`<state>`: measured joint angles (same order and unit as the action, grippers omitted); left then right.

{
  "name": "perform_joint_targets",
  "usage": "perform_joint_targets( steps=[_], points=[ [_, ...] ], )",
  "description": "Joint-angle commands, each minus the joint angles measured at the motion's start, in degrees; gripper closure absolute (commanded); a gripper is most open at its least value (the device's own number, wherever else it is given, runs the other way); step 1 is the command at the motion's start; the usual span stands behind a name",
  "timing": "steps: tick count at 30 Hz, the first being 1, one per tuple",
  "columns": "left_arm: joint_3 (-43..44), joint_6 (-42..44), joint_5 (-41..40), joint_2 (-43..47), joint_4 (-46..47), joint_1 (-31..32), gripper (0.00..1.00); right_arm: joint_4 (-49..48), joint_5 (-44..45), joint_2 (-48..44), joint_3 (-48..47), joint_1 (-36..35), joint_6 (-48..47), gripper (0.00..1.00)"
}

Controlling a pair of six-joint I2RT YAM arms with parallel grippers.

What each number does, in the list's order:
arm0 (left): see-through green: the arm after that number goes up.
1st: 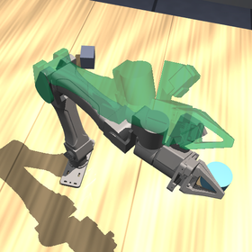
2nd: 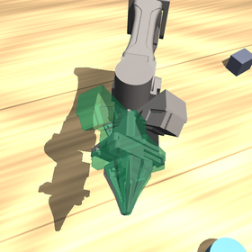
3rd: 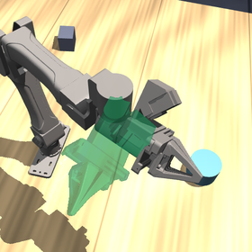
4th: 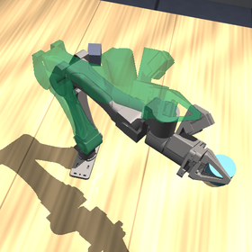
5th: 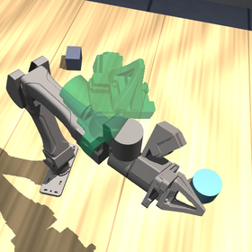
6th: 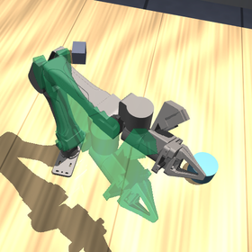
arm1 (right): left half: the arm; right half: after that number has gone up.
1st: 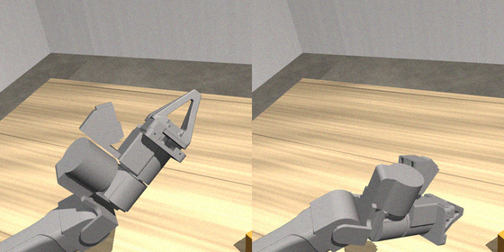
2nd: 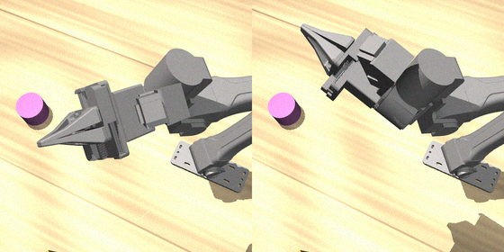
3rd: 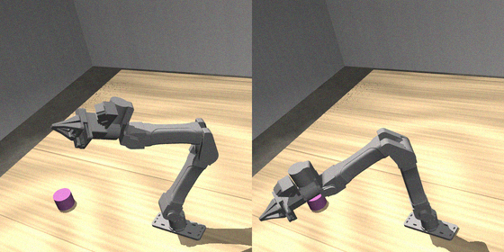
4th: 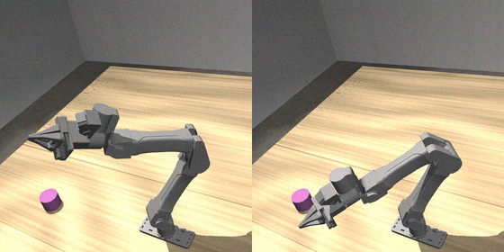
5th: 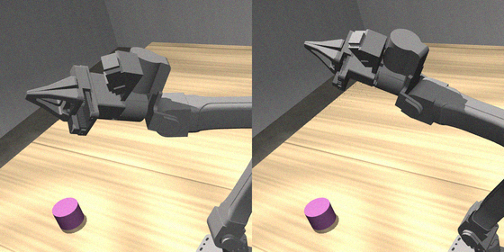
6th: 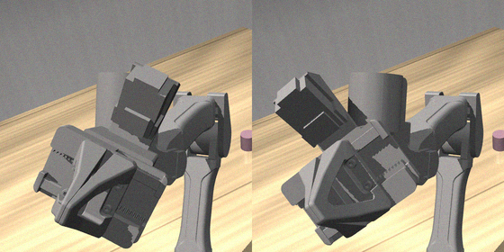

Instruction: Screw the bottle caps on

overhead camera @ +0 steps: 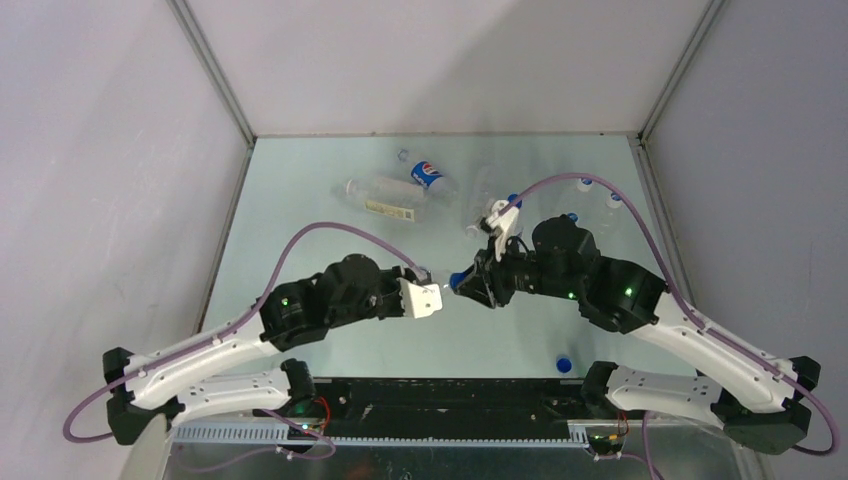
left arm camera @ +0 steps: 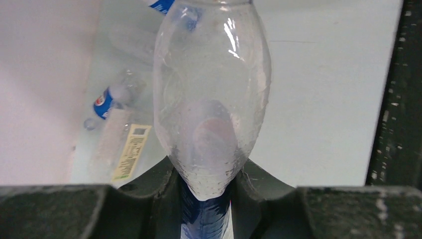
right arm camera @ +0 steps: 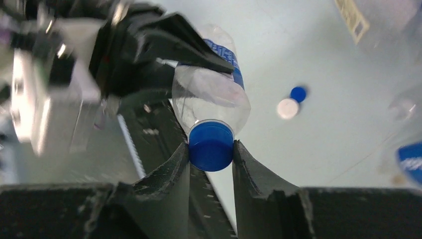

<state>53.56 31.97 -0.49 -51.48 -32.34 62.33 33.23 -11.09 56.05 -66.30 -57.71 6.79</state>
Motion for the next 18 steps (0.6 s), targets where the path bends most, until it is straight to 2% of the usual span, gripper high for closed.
perform_joint_targets(
  steps=[1, 4, 5, 6, 7, 8, 10, 13, 15, 18],
  points=[
    [-2.4, 1.3, -14.7, 1.5, 13.1, 4.2, 1.00, -6.6, 11.9, 0.3, 1.5, 1.4, 31.8, 1.00],
    [-2.6, 0.7, -13.9, 0.9, 11.9, 4.5, 1.00, -9.3, 12.3, -0.3, 1.9, 1.0, 28.4, 0.99],
    [-2.6, 0.1, -13.7, 0.7, 11.1, 4.4, 1.00, -10.0, 10.2, -0.7, 2.0, 0.9, 23.0, 0.94],
    [-2.6, -0.5, -12.8, 0.5, 10.8, 4.2, 1.00, -11.2, 9.3, -1.6, 2.1, 0.8, 20.3, 0.80],
    [-2.4, -1.0, -12.0, 0.3, 9.5, 3.4, 1.00, -12.7, 6.8, -2.1, 2.4, 0.7, 14.2, 0.72],
    [-1.9, -2.0, -9.7, -0.5, 8.6, 2.9, 1.00, -13.5, 4.8, -3.4, 2.8, 0.7, 10.7, 0.58],
    [-0.7, -3.2, -5.0, -1.8, 5.4, 1.2, 1.00, -14.4, -2.1, -5.3, 5.0, 0.7, -2.7, 0.45],
    [1.2, -3.9, 2.1, -3.7, 0.8, -1.5, 1.00, -11.4, -8.1, -7.5, 6.9, 0.7, -15.6, 0.35],
    [2.6, -4.3, 8.2, -5.1, -1.9, -2.9, 1.00, -7.6, -11.6, -8.8, 7.5, 1.0, -24.9, 0.33],
    [3.7, -4.1, 12.2, -6.4, -4.0, -3.7, 1.00, -2.3, -15.3, -9.7, 7.6, 1.4, -38.8, 0.32]
  ],
)
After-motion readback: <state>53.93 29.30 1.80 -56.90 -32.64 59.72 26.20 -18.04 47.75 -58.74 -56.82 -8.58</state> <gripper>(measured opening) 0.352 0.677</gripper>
